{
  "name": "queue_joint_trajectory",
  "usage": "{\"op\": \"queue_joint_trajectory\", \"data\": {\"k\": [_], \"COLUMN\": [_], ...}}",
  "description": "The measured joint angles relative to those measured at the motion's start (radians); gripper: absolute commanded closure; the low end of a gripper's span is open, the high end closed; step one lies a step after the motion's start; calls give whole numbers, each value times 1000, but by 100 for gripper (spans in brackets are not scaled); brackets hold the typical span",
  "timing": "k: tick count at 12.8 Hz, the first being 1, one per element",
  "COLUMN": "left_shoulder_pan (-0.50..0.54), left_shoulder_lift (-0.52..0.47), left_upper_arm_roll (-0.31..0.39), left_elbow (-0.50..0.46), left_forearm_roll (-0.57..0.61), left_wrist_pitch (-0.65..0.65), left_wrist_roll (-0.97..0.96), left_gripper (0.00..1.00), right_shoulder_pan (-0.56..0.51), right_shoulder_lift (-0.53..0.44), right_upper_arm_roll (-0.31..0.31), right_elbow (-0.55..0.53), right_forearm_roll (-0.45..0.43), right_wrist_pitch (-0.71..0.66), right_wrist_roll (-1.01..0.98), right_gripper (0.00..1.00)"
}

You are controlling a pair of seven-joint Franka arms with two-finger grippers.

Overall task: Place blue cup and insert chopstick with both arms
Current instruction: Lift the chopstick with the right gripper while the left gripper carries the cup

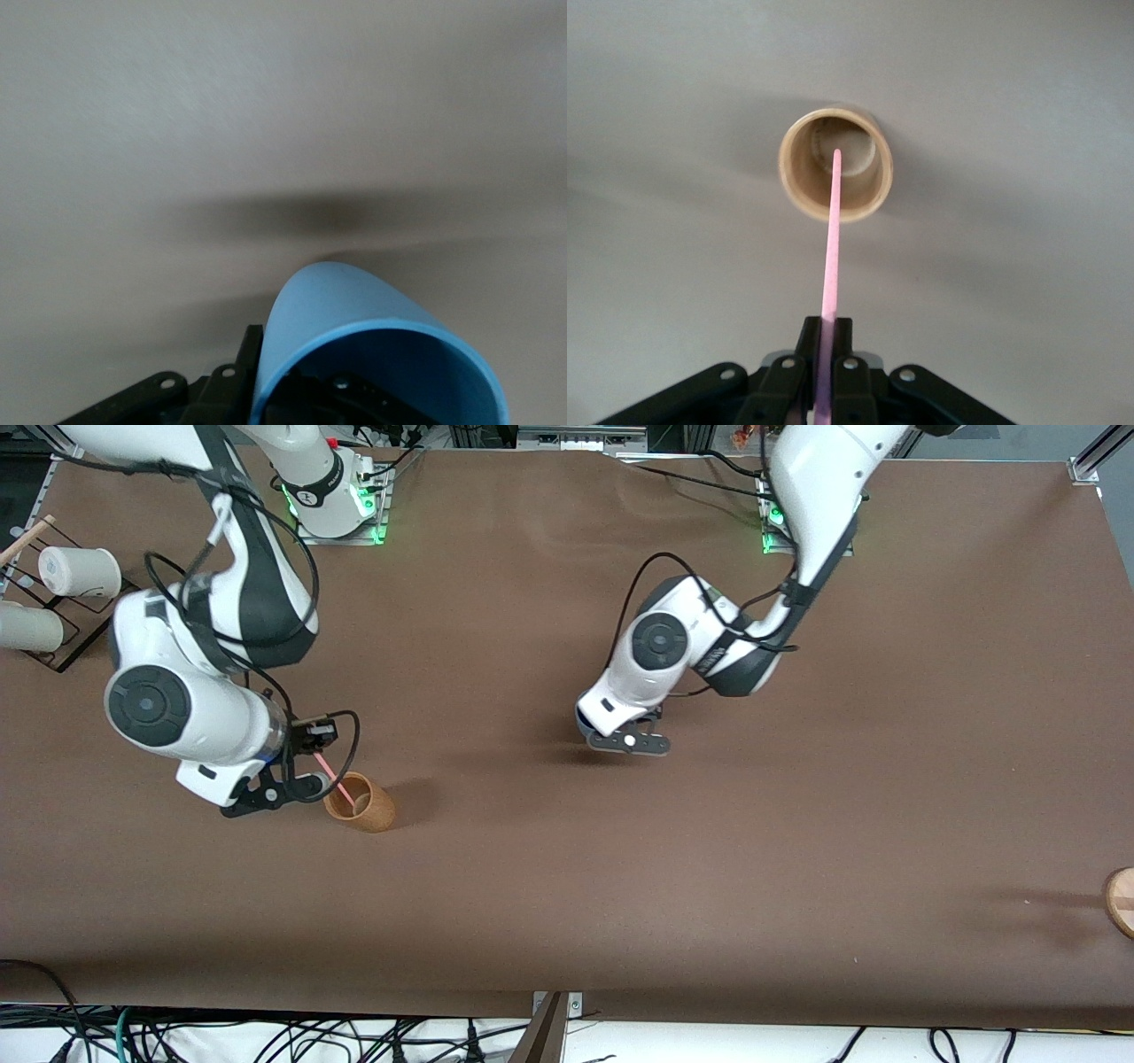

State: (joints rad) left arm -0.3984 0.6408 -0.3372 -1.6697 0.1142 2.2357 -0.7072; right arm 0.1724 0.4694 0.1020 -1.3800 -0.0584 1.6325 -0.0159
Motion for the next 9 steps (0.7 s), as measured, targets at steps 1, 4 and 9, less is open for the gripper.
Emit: {"op": "queue_joint_trajectory", "data": {"k": [1,4,9], "left_shoulder_pan": [-11,2,11], "left_shoulder_lift": [18,27,-136], "left_upper_arm_roll": [0,6,-5], "left_elbow": [8,32,76], "left_forearm_roll": [28,42,42], "left_wrist_pitch": [1,-3,-274], "left_wrist_roll": [-35,-48,-40], "left_gripper": [0,0,0], "right_shoulder_pan": [0,0,20], "right_shoulder_lift": [-6,-19,-7], "right_upper_arm_roll": [8,46,170], "right_elbow": [41,130,150], "right_forearm_roll": [0,1,2], "right_wrist_pitch": [-58,-181,-199], "right_wrist_roll": [0,24,271], "right_gripper": [100,100,100]}}
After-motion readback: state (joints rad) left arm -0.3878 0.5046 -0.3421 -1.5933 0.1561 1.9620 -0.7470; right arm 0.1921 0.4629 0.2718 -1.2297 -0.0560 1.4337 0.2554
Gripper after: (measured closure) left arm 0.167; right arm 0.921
